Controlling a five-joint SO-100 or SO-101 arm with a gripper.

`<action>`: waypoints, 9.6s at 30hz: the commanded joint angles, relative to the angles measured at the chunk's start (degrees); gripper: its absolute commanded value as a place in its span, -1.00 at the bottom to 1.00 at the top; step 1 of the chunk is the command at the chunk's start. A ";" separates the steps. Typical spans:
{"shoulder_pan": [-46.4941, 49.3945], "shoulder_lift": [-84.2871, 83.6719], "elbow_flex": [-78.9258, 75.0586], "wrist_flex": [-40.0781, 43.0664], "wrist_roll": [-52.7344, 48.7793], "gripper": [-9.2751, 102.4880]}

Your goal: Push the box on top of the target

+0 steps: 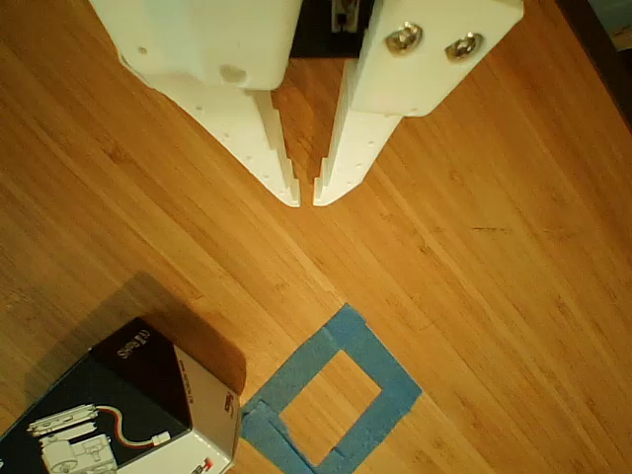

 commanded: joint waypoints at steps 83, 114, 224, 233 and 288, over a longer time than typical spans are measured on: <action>24.70 -47.46 -34.54 -1.67 -58.36 -0.84; 39.02 -75.85 -40.34 -19.51 -72.07 -0.84; 34.28 -102.30 -64.69 -19.07 -79.54 -0.84; 31.90 -101.69 -65.39 -18.72 -77.52 -0.84; 23.99 -106.96 -71.81 -19.60 -68.82 -0.84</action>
